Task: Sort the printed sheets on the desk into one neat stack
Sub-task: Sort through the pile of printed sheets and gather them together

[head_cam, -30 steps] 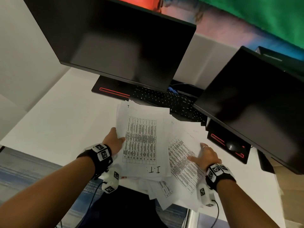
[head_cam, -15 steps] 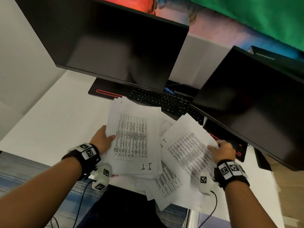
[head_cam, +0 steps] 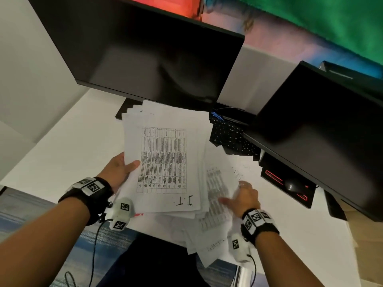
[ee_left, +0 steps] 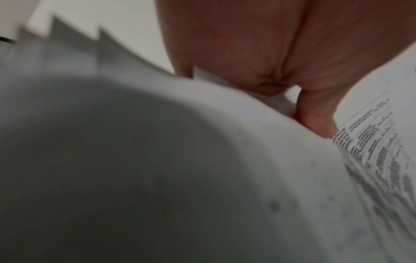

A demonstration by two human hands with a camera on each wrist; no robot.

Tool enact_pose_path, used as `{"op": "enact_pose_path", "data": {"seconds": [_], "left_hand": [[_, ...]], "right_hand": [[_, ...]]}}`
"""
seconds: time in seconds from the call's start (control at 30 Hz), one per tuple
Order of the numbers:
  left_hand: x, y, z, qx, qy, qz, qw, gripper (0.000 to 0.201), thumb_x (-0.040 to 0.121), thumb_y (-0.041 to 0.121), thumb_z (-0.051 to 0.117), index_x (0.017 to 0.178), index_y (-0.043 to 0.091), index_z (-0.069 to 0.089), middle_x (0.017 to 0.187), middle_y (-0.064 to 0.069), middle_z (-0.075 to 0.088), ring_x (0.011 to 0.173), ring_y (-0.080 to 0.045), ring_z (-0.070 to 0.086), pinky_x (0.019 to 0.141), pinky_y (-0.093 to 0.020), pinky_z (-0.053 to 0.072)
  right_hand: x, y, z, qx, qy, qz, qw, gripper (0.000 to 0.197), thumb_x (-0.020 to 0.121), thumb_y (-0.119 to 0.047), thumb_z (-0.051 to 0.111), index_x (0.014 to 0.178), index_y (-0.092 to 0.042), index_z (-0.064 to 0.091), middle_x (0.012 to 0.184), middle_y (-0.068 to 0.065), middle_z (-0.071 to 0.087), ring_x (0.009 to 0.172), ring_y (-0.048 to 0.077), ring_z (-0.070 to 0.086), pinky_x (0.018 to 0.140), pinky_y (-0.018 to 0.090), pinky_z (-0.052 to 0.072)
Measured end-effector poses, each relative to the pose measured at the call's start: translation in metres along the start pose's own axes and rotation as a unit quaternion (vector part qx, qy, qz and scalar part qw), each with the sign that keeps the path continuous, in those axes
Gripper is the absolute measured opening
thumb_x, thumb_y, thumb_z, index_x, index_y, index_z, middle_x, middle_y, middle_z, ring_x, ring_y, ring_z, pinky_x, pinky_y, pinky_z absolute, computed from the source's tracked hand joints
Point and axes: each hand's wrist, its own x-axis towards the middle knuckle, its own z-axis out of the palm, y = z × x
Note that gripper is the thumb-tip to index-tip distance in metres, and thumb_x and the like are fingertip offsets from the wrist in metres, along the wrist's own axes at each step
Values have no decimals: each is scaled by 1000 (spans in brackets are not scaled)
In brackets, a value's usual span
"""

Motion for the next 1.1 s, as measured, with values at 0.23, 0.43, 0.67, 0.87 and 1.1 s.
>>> {"op": "enact_pose_path", "data": {"seconds": [0.23, 0.43, 0.67, 0.87, 1.1], "left_hand": [[-5, 2, 12, -25, 7, 3, 1000, 21, 98, 10, 59, 108, 28, 62, 107, 11, 71, 98, 0, 66, 87, -27, 46], [0, -2, 1, -68, 20, -12, 997, 26, 97, 10, 60, 120, 21, 62, 122, -6, 71, 115, -25, 65, 103, -46, 46], [5, -9, 1, -76, 21, -26, 997, 26, 96, 12, 61, 120, 21, 63, 125, -10, 70, 118, -31, 64, 106, -54, 44], [8, -8, -5, -50, 38, -34, 997, 20, 97, 11, 61, 113, 23, 64, 120, -14, 70, 116, -38, 63, 103, -55, 47], [4, -10, -9, -63, 48, -43, 996, 34, 97, 9, 60, 131, 10, 58, 121, -16, 70, 114, -38, 65, 102, -59, 47]], "right_hand": [[3, -8, 2, -17, -47, 32, 998, 100, 70, -36, 88, 147, -6, 33, 143, 13, 47, 126, 32, 54, 101, 39, 48], [14, 10, -4, 91, 0, 88, 992, 60, 78, -26, 82, 128, -5, 58, 125, 13, 66, 115, 31, 63, 97, 33, 52], [8, -14, 23, 63, 58, 166, 982, 76, 76, -50, 77, 130, -3, 51, 136, 17, 51, 123, 36, 51, 104, 39, 44], [12, -30, 36, 76, 72, 197, 975, 59, 87, -27, 71, 137, -8, 46, 144, 14, 37, 127, 35, 42, 105, 39, 39], [13, -39, 41, 110, 66, 214, 968, 36, 90, -7, 63, 123, -1, 51, 132, 18, 49, 117, 32, 55, 96, 36, 49]]}}
